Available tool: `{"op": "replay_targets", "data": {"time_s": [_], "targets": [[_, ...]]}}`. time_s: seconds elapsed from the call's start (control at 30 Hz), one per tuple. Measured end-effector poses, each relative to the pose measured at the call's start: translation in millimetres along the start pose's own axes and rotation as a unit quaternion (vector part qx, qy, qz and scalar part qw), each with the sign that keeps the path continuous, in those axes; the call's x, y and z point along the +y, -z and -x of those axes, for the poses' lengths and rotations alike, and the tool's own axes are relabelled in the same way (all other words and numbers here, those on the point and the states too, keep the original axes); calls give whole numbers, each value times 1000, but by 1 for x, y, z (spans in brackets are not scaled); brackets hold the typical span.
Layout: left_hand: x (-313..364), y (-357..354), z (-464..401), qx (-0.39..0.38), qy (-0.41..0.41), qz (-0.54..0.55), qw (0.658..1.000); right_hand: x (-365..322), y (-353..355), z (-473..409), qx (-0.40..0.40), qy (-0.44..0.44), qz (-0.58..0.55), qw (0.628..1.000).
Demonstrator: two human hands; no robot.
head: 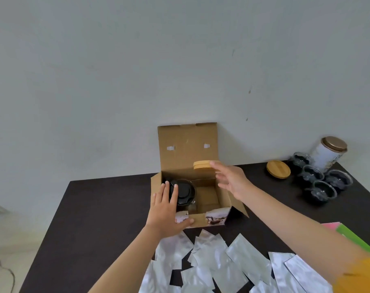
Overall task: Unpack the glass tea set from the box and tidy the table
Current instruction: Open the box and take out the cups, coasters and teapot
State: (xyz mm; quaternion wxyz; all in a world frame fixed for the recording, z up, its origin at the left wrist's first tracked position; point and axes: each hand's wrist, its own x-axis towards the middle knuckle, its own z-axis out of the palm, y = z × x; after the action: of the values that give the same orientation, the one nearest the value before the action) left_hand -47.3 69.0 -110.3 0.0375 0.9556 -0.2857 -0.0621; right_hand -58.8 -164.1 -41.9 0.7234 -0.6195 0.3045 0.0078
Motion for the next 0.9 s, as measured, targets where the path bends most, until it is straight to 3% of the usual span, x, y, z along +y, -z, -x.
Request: {"op": "replay_targets", "data": {"time_s": [0.13, 0.23, 0.33, 0.63, 0.9], "targets": [[1, 1, 1, 3, 0, 6, 1000, 10, 52, -3, 123, 31, -5, 992], [1, -1, 0, 11, 3, 14, 1000, 32, 82, -11, 234, 19, 4, 972], [1, -3, -2, 15, 9, 7, 1000, 59, 104, -18, 294, -1, 58, 954], [2, -4, -4, 17, 21, 4, 1000, 100, 129, -39, 337, 14, 216, 916], [2, -5, -4, 28, 22, 10, 999, 116, 140, -49, 330, -5, 336, 882]]}}
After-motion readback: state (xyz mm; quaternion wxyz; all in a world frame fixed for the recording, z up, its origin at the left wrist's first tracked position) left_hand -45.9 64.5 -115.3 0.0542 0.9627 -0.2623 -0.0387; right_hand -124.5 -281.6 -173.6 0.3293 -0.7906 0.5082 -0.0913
